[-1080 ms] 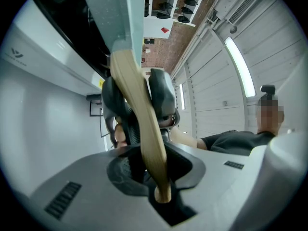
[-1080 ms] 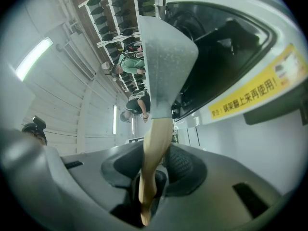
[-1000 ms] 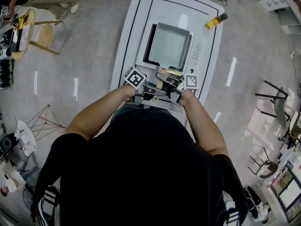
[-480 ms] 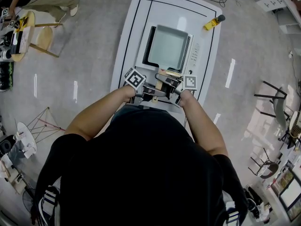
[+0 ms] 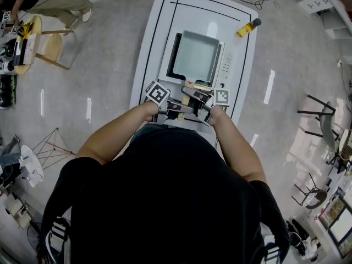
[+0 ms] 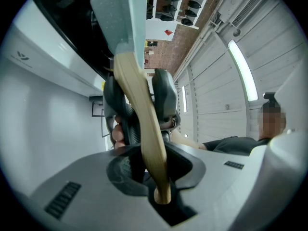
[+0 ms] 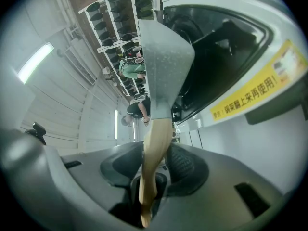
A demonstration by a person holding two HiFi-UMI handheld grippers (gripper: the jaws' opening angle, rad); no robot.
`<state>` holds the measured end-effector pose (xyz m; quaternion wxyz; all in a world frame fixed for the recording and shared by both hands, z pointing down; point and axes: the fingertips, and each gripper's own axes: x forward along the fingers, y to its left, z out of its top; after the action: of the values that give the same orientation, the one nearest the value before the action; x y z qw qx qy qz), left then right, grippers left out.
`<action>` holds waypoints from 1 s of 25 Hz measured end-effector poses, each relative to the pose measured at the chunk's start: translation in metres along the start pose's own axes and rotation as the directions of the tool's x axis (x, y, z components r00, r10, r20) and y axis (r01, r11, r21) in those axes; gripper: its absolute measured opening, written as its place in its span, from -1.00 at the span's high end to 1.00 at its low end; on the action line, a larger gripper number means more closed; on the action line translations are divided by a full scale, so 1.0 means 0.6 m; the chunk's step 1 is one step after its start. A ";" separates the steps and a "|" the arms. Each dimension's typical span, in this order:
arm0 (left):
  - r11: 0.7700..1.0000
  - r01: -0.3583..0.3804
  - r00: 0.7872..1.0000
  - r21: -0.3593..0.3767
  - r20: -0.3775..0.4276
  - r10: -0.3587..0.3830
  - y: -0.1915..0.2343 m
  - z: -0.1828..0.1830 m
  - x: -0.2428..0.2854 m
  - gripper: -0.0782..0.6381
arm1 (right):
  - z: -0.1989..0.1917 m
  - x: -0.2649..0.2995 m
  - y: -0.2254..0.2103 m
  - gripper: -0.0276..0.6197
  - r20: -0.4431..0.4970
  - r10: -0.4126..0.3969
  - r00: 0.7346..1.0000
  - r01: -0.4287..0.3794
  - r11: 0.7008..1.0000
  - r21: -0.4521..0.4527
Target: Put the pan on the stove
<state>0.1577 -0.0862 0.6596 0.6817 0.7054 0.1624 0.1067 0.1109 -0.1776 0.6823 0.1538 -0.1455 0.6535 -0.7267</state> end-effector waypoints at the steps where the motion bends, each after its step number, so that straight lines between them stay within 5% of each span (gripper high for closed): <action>1: 1.000 0.003 1.000 -0.004 0.002 -0.003 -0.001 0.000 0.000 0.54 | 0.000 0.000 0.001 0.44 0.003 0.002 1.000 -0.002 1.000 0.004; 12: 1.000 -0.029 1.000 0.005 0.012 0.029 0.004 -0.001 -0.004 0.53 | 0.005 0.000 0.005 0.25 0.034 -0.004 0.999 0.004 1.000 0.002; 25: 0.999 -0.032 0.999 0.031 -0.013 0.033 -0.002 -0.007 -0.003 0.29 | 0.005 0.001 0.007 0.11 0.077 -0.008 0.997 0.008 1.000 -0.004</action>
<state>0.1546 -0.0829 0.6590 0.6677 0.7176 0.1572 0.1202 0.1117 -0.1811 0.6786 0.1758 -0.1765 0.6481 -0.7197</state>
